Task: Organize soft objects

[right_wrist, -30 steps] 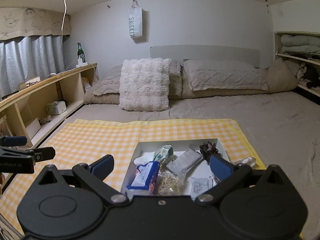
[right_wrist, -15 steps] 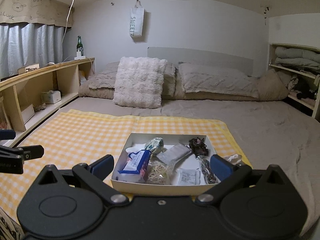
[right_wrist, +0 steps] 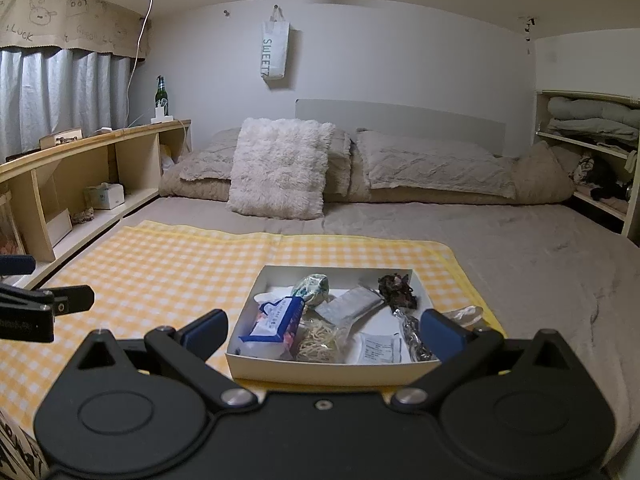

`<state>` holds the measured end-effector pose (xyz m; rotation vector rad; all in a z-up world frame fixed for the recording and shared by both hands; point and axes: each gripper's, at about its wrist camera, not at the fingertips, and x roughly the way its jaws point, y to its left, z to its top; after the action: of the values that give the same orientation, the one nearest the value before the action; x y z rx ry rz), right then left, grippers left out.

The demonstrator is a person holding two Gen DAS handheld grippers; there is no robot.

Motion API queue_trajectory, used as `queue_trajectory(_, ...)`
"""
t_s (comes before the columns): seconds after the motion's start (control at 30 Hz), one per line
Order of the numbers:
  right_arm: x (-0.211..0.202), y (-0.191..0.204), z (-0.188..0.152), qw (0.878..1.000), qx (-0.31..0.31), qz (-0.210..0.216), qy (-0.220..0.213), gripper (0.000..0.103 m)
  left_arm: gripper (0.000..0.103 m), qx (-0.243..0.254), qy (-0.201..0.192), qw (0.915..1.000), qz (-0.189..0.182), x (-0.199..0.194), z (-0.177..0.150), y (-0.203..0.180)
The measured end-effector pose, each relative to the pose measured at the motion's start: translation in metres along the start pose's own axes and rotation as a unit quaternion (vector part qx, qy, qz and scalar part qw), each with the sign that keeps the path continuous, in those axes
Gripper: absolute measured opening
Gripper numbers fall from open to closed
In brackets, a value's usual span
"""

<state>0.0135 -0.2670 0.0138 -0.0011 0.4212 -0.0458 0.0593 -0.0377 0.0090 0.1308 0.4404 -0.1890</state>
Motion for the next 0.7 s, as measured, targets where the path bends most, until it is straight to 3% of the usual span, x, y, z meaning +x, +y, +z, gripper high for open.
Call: queue_trajectory(0.7,0.0013,0.0008,-0.0007,1.000,-0.003,-0.002,0.003,0.103,0.103,-0.002,0.000,1.0000,0.003,-0.0025,-0.0005,0.0021)
